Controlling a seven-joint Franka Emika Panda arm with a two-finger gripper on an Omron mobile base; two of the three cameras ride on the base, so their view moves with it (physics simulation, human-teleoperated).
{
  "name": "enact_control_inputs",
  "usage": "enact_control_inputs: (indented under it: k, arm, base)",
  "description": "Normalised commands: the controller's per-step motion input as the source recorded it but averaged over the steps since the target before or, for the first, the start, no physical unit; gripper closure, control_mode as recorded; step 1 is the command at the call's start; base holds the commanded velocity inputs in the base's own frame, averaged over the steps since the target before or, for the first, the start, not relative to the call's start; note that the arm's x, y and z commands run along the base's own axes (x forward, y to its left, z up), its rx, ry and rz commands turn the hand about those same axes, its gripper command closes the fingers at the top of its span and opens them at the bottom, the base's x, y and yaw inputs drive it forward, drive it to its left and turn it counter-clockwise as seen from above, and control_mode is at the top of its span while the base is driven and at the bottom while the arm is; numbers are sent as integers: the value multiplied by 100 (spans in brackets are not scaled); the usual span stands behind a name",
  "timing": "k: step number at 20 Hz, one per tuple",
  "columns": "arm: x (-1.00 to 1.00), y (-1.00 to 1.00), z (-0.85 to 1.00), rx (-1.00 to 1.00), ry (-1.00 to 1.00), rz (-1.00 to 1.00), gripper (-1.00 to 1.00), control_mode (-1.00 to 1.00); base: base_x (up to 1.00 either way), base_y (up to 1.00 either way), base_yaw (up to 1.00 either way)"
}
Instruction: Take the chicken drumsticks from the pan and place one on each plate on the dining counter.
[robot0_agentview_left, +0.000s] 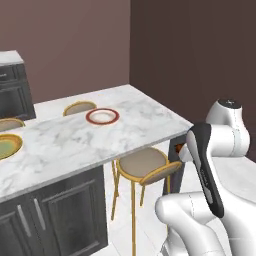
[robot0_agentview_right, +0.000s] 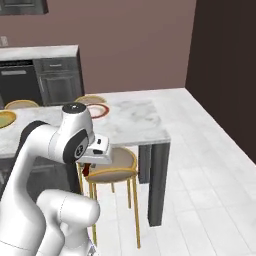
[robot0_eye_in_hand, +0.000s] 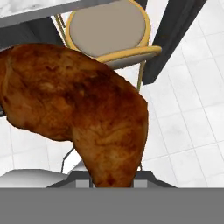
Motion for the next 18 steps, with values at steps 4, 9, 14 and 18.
enact_control_inputs:
  k: [4,9,14,18]
  arm:
    - [0,0,0,0,0,0,100,100]
    - [0,0,0,0,0,0,100,100]
    - [0,0,0,0,0,0,100,100]
    - [0,0,0,0,0,0,100,100]
  base:
    - [72,-75,0]
    - [67,-79,0]
    - [65,-80,0]
    - [68,-77,0]
